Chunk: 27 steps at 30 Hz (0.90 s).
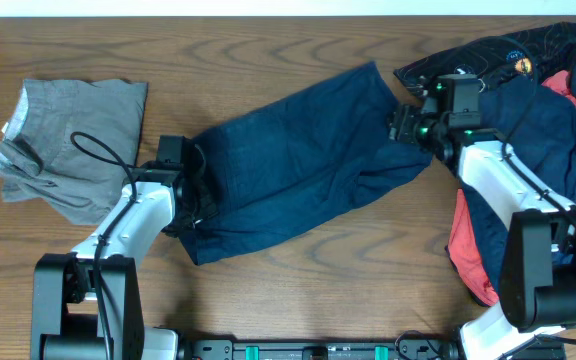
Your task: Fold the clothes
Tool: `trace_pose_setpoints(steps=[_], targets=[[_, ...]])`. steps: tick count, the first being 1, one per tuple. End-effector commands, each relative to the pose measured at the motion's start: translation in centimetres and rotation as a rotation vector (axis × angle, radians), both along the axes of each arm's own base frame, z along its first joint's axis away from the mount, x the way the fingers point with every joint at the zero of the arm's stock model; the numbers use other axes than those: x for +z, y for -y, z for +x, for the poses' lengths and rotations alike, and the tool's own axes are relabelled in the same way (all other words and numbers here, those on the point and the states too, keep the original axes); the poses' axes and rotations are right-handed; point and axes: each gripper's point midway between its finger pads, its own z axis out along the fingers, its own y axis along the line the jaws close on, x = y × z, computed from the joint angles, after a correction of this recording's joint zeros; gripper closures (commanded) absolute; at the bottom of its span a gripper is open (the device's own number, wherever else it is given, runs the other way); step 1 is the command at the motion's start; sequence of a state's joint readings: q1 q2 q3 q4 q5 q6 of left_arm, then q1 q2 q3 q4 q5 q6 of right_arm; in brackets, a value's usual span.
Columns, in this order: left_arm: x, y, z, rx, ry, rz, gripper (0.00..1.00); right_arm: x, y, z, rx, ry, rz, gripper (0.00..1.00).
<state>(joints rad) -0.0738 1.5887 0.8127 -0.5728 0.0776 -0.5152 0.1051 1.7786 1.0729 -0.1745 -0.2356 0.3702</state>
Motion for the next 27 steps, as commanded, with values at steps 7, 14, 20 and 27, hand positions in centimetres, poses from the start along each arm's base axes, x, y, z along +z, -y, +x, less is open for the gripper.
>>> trace_pose_setpoints(steps=[7, 14, 20, 27], targets=[[-0.6, -0.5, -0.6, 0.009, -0.027, 0.019, 0.45, -3.6, -1.8, 0.3, -0.026, -0.069, 0.000, 0.39], [-0.6, -0.5, -0.5, 0.009, -0.023, 0.019, 0.45, -6.1, -2.2, 0.4, -0.045, -0.105, 0.005, 0.61], [-0.6, -0.5, -0.6, 0.008, -0.023, 0.019, 0.45, -4.2, -2.0, 0.6, -0.053, -0.078, 0.020, 0.99], [-0.6, -0.5, -0.6, 0.009, -0.024, 0.019, 0.45, 4.0, 0.5, -1.0, -0.085, 0.006, 0.014, 0.99]])
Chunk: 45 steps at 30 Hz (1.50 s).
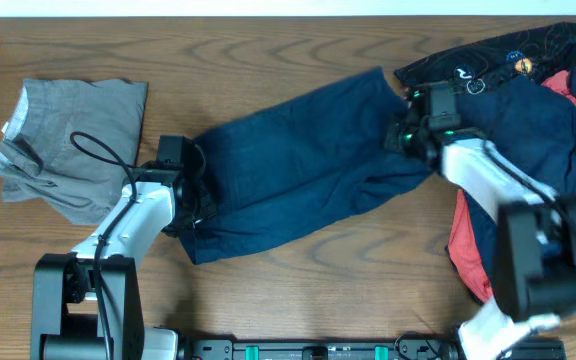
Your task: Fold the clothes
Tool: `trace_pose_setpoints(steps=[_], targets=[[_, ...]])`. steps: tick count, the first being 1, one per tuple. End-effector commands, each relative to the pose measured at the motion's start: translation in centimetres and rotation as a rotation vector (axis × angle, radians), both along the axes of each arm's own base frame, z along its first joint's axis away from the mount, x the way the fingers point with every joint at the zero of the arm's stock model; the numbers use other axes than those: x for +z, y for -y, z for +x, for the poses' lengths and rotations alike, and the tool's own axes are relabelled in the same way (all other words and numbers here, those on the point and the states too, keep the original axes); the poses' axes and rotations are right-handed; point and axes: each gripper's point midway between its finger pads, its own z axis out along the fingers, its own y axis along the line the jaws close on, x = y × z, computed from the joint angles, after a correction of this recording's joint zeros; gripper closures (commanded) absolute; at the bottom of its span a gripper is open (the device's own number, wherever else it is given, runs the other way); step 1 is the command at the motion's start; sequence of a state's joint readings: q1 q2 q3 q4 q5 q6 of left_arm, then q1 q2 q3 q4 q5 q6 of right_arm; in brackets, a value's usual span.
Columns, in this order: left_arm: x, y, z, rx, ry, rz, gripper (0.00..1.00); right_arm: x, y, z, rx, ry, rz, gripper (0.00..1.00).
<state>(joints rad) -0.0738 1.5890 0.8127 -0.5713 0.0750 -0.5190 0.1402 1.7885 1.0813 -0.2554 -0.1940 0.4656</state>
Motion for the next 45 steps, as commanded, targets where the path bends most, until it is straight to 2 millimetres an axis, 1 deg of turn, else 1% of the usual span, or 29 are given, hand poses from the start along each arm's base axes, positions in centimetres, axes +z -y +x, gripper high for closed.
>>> trace_pose_setpoints(steps=[1, 2, 3, 6, 7, 8, 10, 11, 12, 13, 14, 16, 23, 25, 29, 33, 35, 37, 38, 40, 45], targets=[[-0.6, -0.4, -0.6, 0.005, -0.025, 0.017, 0.45, 5.9, 1.5, -0.4, -0.029, 0.092, -0.009, 0.99], [-0.6, -0.3, -0.6, 0.004, -0.027, 0.013, 0.45, 5.9, 1.9, -1.2, -0.038, 0.065, -0.023, 0.99], [-0.6, -0.1, -0.7, 0.002, -0.031, -0.004, 0.45, 5.6, 2.5, -2.5, -0.053, 0.016, -0.052, 0.99], [-0.5, 1.2, -0.8, -0.007, -0.037, -0.075, 0.46, 3.7, 3.9, -5.5, -0.080, -0.124, -0.125, 0.99], [-0.4, 1.4, -0.7, -0.009, -0.031, -0.088, 0.46, 2.6, 4.4, -6.8, -0.087, -0.193, -0.157, 0.99], [-0.3, 1.4, -0.4, -0.010, -0.018, -0.089, 0.46, 2.0, 4.8, -7.6, -0.090, -0.231, -0.175, 0.99], [0.1, 1.5, 0.7, -0.012, 0.023, -0.094, 0.45, 0.8, 5.5, -8.8, -0.099, -0.300, -0.216, 0.99], [0.5, 1.7, 1.7, -0.014, 0.061, -0.100, 0.43, 0.4, 5.7, -9.3, -0.101, -0.329, -0.233, 0.99], [0.7, 1.7, 2.4, -0.016, 0.087, -0.104, 0.41, 0.1, 5.9, -9.6, -0.102, -0.347, -0.242, 0.99], [1.1, 1.9, 3.6, -0.018, 0.135, -0.109, 0.36, -0.3, 6.0, -10.0, -0.102, -0.371, -0.253, 0.99], [1.4, 1.9, 4.4, -0.020, 0.166, -0.111, 0.34, -0.6, 6.1, -10.2, -0.101, -0.383, -0.255, 0.99], [2.2, 2.0, 6.4, -0.024, 0.256, -0.116, 0.31, -0.9, 6.1, -10.4, -0.100, -0.399, -0.258, 0.99], [4.3, 2.4, 11.2, -0.050, 0.472, -0.121, 0.31, -1.0, 6.1, -10.4, -0.099, -0.401, -0.258, 0.99], [4.6, 2.4, 12.3, -0.052, 0.514, -0.124, 0.31, -1.0, 6.1, -10.4, -0.099, -0.401, -0.258, 0.99], [5.2, 2.5, 13.7, -0.055, 0.579, -0.126, 0.31, -1.0, 6.1, -10.4, -0.099, -0.401, -0.258, 0.99], [6.7, 2.6, 15.2, -0.073, 0.659, -0.123, 0.32, -1.0, 6.0, -10.5, -0.099, -0.402, -0.256, 0.98], [7.7, 2.8, 16.0, -0.108, 0.697, -0.108, 0.32, -1.0, 6.0, -10.5, -0.098, -0.402, -0.255, 0.98], [8.2, 2.9, 16.6, -0.156, 0.713, -0.087, 0.32, -1.0, 6.0, -10.5, -0.098, -0.402, -0.255, 0.99], [8.2, 3.2, 16.9, -0.181, 0.712, -0.085, 0.32, -1.0, 6.0, -10.5, -0.098, -0.402, -0.255, 0.98], [7.7, 3.8, 17.6, -0.232, 0.690, -0.095, 0.31, -1.0, 6.0, -10.5, -0.098, -0.402, -0.255, 0.98], [5.0, 5.3, 19.9, -0.301, 0.591, -0.155, 0.31, -1.0, 6.0, -10.5, -0.098, -0.402, -0.255, 0.98]])
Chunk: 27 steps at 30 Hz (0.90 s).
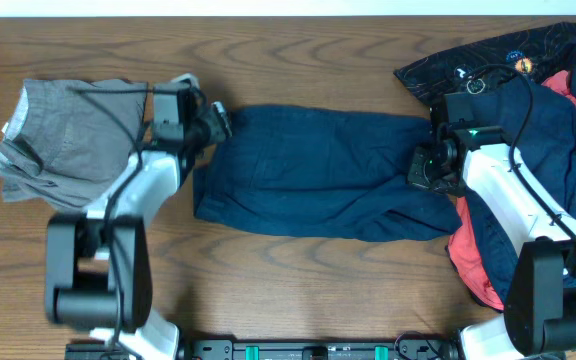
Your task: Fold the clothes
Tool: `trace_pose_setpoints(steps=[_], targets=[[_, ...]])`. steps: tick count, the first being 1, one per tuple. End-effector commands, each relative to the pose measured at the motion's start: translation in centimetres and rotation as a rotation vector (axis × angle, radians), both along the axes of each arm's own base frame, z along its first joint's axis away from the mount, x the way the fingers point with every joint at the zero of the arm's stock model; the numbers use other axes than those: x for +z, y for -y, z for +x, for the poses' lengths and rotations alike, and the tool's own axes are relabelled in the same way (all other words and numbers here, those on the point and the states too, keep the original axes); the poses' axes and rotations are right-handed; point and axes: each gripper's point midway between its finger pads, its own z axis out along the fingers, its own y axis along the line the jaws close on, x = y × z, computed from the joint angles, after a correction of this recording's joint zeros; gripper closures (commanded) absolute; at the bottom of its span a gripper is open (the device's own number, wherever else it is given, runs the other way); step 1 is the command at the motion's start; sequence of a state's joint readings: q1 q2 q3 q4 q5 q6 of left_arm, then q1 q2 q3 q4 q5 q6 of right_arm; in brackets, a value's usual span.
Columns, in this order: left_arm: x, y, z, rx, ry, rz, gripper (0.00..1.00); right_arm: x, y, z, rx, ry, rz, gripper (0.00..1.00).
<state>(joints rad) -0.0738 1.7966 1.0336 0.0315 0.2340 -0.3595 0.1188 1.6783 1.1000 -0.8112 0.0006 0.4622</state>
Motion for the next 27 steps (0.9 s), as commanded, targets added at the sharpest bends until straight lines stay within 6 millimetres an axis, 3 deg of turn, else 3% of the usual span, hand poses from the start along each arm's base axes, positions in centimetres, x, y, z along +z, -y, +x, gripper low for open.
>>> trace_pose_setpoints(steps=[1, 5, 10, 11, 14, 15, 16, 19, 24, 27], targets=[[-1.8, 1.6, 1.7, -0.108, -0.040, -0.009, 0.30, -0.2, 0.5, -0.1, -0.002, -0.005, -0.020, 0.98], [-4.0, 2.7, 2.7, -0.146, -0.097, -0.050, 0.30, -0.2, 0.5, -0.1, -0.002, -0.005, -0.020, 0.98], [-6.2, 4.0, 2.2, -0.175, -0.145, -0.051, 0.31, -0.2, 0.5, 0.0, -0.002, -0.001, -0.019, 0.98], [-6.4, 4.3, 2.0, -0.182, -0.151, -0.051, 0.40, -0.1, 0.5, 0.0, -0.002, 0.001, -0.019, 0.98], [-6.7, 5.2, 1.4, -0.205, -0.170, -0.048, 0.85, -0.1, 0.5, 0.2, -0.002, 0.009, -0.019, 0.97], [-6.5, 5.6, 1.2, -0.213, -0.172, -0.054, 0.94, -0.1, 0.5, 0.3, -0.003, 0.012, -0.019, 0.97], [-6.2, 5.6, 1.0, -0.215, -0.176, -0.056, 0.94, -0.1, 0.5, 0.4, -0.003, 0.015, -0.022, 0.97], [-4.0, 5.2, 0.6, -0.209, -0.170, -0.056, 0.94, 0.0, 0.7, 0.6, -0.005, 0.026, -0.031, 0.96], [4.3, 4.0, -0.7, -0.190, -0.077, -0.058, 0.94, -0.1, 0.7, 0.7, -0.005, 0.028, -0.031, 0.95], [9.0, 3.7, -3.1, -0.187, -0.042, -0.057, 0.94, -0.1, 0.7, 0.6, -0.005, 0.022, -0.032, 0.94]])
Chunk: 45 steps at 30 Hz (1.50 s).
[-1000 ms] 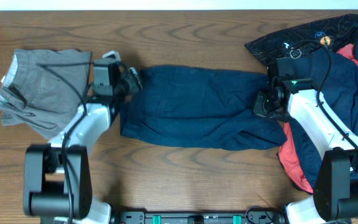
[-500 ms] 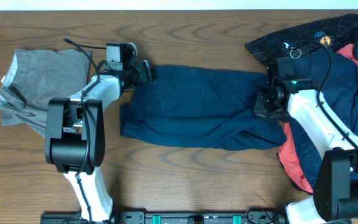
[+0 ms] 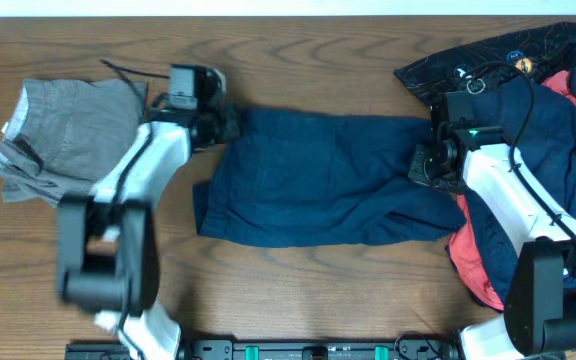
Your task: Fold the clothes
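Observation:
A navy blue garment (image 3: 318, 175) lies spread across the middle of the table, its long side running left to right. My left gripper (image 3: 224, 126) is at its upper left corner, shut on the cloth there. At the garment's right end my right gripper (image 3: 421, 166) is shut on the fabric. Both sets of fingertips are partly hidden by the wrists and cloth.
A folded grey garment (image 3: 68, 140) lies at the far left. A pile of clothes fills the right edge: a dark printed piece (image 3: 508, 55), more navy cloth (image 3: 558, 150) and a red piece (image 3: 465, 255). Bare wooden table (image 3: 298, 290) shows in front.
My left arm has shifted a little up and to the right, still at the garment's upper left corner. The navy garment and the right arm have barely changed.
The navy garment first lay slanted, my left gripper at its lower left end and my right gripper at its upper right end. Then it lay straight across the table, left gripper higher, right gripper lower. It lies the same way now.

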Tool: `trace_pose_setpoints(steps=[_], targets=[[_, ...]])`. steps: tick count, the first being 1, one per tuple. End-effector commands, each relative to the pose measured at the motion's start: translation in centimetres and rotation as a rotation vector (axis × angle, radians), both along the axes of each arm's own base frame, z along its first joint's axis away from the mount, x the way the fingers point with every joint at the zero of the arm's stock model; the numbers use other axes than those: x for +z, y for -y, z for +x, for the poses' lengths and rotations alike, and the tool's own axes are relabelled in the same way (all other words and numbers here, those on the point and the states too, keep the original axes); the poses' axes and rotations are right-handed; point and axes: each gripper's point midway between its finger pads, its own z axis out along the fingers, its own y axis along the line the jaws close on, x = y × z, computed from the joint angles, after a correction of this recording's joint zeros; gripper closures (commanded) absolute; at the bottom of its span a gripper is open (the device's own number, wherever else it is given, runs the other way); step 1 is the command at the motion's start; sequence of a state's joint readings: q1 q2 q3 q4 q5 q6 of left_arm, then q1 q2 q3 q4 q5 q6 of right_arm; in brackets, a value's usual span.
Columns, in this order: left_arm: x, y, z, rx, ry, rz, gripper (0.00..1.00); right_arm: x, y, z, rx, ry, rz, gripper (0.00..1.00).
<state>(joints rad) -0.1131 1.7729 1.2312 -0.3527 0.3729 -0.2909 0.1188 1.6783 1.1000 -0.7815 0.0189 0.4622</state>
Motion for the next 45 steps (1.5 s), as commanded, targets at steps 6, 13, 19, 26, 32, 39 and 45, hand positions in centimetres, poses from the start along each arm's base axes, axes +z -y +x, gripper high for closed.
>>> trace_pose_setpoints(steps=[6, 13, 19, 26, 32, 39, 45], targets=[[6.2, -1.8, -8.3, 0.026, -0.105, 0.055, 0.94, -0.5, 1.6, -1.8, -0.011, -0.075, -0.077, 0.92], [1.5, -5.6, -13.6, 0.098, -0.348, 0.258, 0.94, -0.5, 3.7, -3.7, -0.028, -0.151, -0.189, 0.93], [-2.4, -6.1, -12.5, 0.120, -0.269, 0.276, 0.94, -0.5, 3.9, -4.5, -0.025, -0.182, -0.195, 0.92], [-6.8, -9.0, -13.8, 0.259, -0.262, 0.387, 0.94, -0.5, 4.8, -5.6, -0.027, -0.226, -0.241, 0.89], [-7.4, -9.2, -13.8, 0.269, -0.241, 0.381, 0.44, -0.5, 4.8, -6.3, -0.026, -0.254, -0.243, 0.73], [-2.9, -9.1, -12.8, 0.289, -0.186, 0.358, 0.21, 3.5, 4.5, -3.4, -0.032, -0.110, -0.224, 0.71], [-1.0, -8.3, -15.9, 0.373, -0.270, 0.253, 0.04, 10.3, -1.4, 2.0, 0.239, 0.168, 0.033, 0.70]])
